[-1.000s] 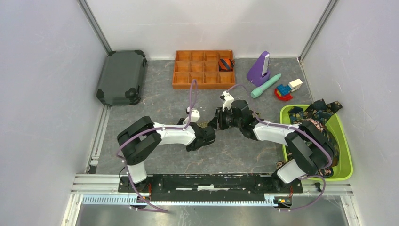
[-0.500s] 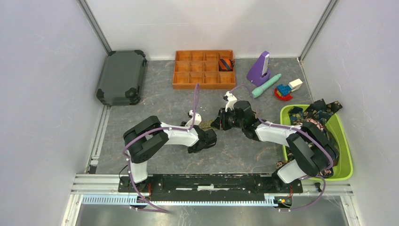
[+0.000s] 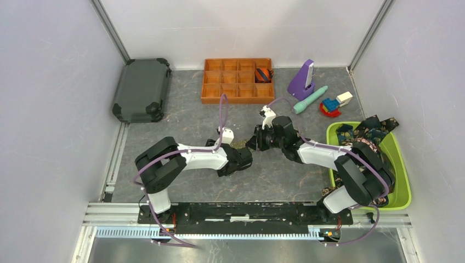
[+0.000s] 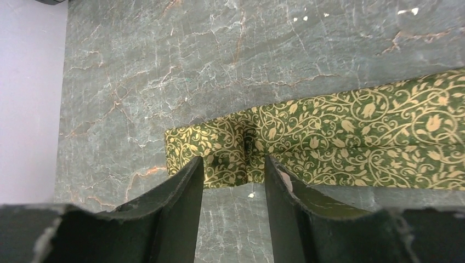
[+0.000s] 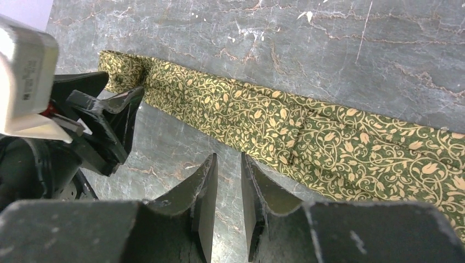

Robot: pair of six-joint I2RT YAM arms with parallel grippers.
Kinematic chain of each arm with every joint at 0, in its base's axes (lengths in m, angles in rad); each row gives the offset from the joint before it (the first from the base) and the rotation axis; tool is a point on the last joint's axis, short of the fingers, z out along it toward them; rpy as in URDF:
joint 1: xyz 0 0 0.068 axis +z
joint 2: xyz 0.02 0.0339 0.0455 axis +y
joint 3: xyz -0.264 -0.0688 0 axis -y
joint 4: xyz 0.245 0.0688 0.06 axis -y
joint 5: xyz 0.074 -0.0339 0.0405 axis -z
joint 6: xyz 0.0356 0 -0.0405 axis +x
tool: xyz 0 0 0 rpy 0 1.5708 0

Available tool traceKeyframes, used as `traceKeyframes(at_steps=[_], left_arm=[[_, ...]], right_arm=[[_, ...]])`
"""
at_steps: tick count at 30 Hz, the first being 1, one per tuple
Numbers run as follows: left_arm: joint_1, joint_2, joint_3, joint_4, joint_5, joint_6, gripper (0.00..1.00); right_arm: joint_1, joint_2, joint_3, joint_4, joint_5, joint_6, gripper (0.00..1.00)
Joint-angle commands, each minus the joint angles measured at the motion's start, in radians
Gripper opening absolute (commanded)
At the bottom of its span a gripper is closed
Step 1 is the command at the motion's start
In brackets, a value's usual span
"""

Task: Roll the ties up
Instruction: Roll the tie at the center of the board.

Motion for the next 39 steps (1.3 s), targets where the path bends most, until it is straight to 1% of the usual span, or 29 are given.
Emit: traceKeyframes(at_steps=[1, 3, 5, 8, 10, 12, 13, 17, 21, 23, 26, 29, 36, 39], left_arm=[[-0.007, -0.075, 0.055, -0.041, -0.002, -0.022, 0.52], [-0.006, -0.094, 0.072, -0.070, 0.016, -0.027, 0.53], [-0.005, -0.117, 0.092, -0.107, 0.048, -0.035, 0.59], [-0.005, -0.191, 0.081, -0.116, 0.081, -0.054, 0.71], [-0.003, -0.275, 0.035, -0.056, 0.113, -0.026, 0.77], [0.009, -0.370, -0.032, 0.035, 0.176, 0.021, 0.90], [0.026, -0.421, -0.070, 0.070, 0.221, 0.031, 0.91], [0.140, -0.607, -0.232, 0.215, 0.406, 0.055, 0.90], [0.264, -0.793, -0.383, 0.280, 0.498, 0.012, 0.84], [0.344, -0.887, -0.449, 0.315, 0.562, 0.004, 0.83], [0.476, -0.985, -0.541, 0.377, 0.677, 0.009, 0.81], [0.527, -1.022, -0.577, 0.386, 0.703, 0.008, 0.79], [0.571, -1.020, -0.598, 0.407, 0.699, 0.005, 0.74], [0.582, -1.028, -0.595, 0.398, 0.680, 0.019, 0.73]], right_arm=[[-0.005, -0.005, 0.066, -0.003, -0.003, -0.028, 0.29], [-0.003, -0.002, 0.082, -0.012, -0.005, -0.030, 0.29], [0.001, 0.008, 0.105, -0.030, -0.005, -0.038, 0.29], [0.018, 0.030, 0.148, -0.063, -0.008, -0.056, 0.32], [0.035, 0.041, 0.169, -0.073, -0.008, -0.059, 0.34], [0.059, 0.053, 0.187, -0.076, -0.007, -0.062, 0.35], [0.071, 0.059, 0.197, -0.075, -0.006, -0.064, 0.36], [0.124, 0.103, 0.258, -0.083, 0.001, -0.067, 0.39], [0.179, 0.159, 0.323, -0.096, 0.023, -0.069, 0.39], [0.206, 0.192, 0.360, -0.100, 0.030, -0.067, 0.39], [0.234, 0.240, 0.417, -0.114, 0.036, -0.062, 0.37], [0.259, 0.286, 0.459, -0.117, 0.045, -0.049, 0.37], [0.299, 0.405, 0.564, -0.132, 0.054, -0.028, 0.33], [0.306, 0.447, 0.589, -0.128, 0.056, -0.015, 0.31]])
